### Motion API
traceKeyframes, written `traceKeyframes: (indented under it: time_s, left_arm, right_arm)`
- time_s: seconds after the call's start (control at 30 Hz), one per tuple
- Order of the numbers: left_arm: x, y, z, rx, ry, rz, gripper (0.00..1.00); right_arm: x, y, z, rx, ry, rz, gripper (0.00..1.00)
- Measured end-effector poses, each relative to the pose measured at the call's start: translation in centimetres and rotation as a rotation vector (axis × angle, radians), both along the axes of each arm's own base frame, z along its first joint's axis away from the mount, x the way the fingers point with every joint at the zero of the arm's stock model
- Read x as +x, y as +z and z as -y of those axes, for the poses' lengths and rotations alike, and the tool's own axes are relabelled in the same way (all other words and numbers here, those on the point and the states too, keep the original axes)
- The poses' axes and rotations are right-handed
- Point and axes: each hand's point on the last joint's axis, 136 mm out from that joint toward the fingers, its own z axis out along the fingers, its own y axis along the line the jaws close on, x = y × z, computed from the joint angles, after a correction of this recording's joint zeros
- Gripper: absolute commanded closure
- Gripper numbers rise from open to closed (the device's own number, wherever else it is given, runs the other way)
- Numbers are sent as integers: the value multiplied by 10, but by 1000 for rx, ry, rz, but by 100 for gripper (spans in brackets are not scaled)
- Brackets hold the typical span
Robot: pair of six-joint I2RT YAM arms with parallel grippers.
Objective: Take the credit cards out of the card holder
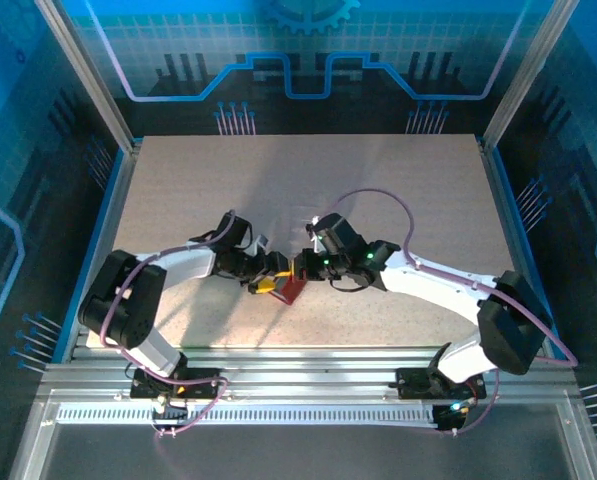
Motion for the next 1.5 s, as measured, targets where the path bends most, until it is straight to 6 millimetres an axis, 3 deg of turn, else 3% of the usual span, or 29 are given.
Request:
traceKeyframes:
  time_s: [0.17,0.37,0.7,0.87,1.03,1.1,1.23,1.37,1.5]
  left_arm:
    - [3,12,-5,-11,14,38,40]
    - [4,17,-2,-12,3,44,57]
    - [24,44,60,-50,-130,118,78]
    - [16,26,86,-46,-194,75,82]
    - [4,-2,99,-25,-222,-8,84]
    - [5,-7,100,-22,-224,-18,85]
    - [7,-12,103,-20,-227,-26,86]
    - [9,-14,105,-20,-227,-28,86]
    - [12,-15,106,-20,-227,-25,87]
  right_arm:
    - [-1,-1,6,-59,19,12,100]
    - [-4,-17,41,-126,-23,-12,100]
    - [8,-49,102,-191,-134,-54,100]
    - [10,-57,118,-199,-161,-61,98]
    - [6,-68,126,-219,-166,-79,74]
    - [5,-65,129,-225,-170,-75,64]
    - [-1,-46,135,-214,-172,-43,62]
    - [0,-16,130,-148,-179,-1,67]
    - [1,-10,109,-47,-156,-44,76]
